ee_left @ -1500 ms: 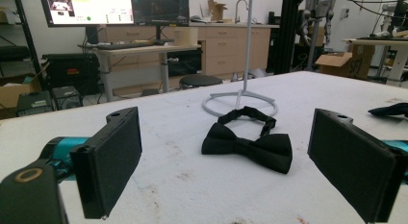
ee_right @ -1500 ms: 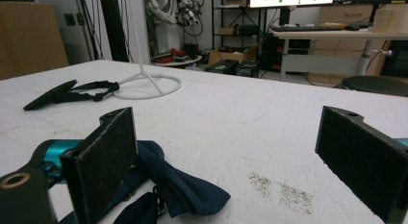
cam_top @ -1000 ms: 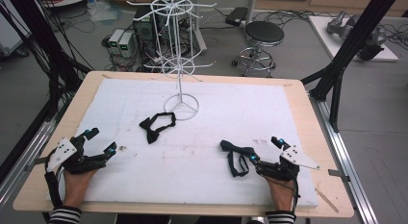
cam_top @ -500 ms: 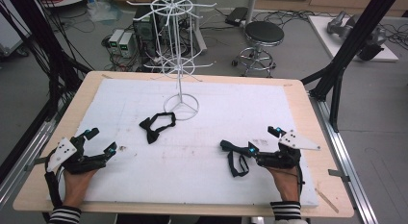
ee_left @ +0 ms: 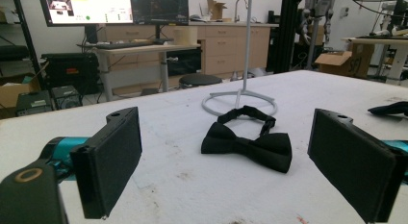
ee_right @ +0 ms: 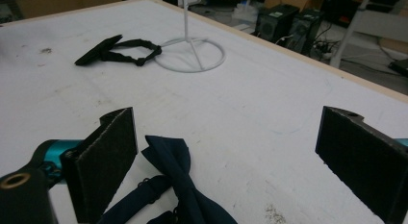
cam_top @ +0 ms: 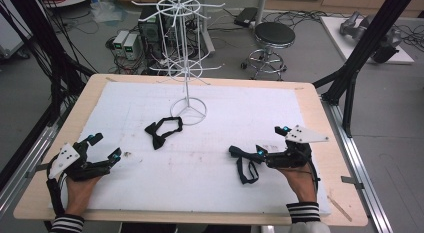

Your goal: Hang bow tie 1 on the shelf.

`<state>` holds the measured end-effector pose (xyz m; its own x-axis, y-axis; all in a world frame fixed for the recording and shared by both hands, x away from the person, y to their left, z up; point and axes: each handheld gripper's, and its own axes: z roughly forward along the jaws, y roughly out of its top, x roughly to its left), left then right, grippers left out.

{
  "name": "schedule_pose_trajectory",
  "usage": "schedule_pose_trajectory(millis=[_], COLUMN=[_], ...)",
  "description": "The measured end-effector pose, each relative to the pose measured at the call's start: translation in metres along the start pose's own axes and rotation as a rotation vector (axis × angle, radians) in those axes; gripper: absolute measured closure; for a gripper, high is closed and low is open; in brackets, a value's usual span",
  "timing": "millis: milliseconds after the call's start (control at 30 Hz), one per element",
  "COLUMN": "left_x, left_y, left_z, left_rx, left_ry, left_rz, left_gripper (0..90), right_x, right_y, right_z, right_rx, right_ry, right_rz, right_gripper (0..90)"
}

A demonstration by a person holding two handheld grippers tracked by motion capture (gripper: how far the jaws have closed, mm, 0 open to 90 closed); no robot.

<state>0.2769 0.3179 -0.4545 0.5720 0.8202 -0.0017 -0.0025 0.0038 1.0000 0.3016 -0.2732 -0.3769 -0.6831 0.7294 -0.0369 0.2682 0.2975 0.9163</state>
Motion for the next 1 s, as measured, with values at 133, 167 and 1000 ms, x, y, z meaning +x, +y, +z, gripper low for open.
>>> schedule_pose_trajectory(millis=[133, 167, 1000], left_x=[0.0, 0.0, 0.0], left_y=[0.0, 0.0, 0.0], left_z=[0.0, 0.0, 0.0], left_rx=[0.0, 0.001, 0.002], left_ry=[-0.001, -0.001, -0.003], left_rz=[-0.001, -0.001, 0.0], left_gripper=[12.1, 12.1, 12.1], right_x=[-0.002, -0.003, -0.004], right_y=[0.007, 0.008, 0.036], right_z=[0.003, 0.004, 0.045], right_rx=[0.037, 0.045, 0.342], right_ry=[0.021, 0.026, 0.171], right_rz=[-0.016, -0.02, -0.146], right_gripper=[6.6, 6.6, 6.8])
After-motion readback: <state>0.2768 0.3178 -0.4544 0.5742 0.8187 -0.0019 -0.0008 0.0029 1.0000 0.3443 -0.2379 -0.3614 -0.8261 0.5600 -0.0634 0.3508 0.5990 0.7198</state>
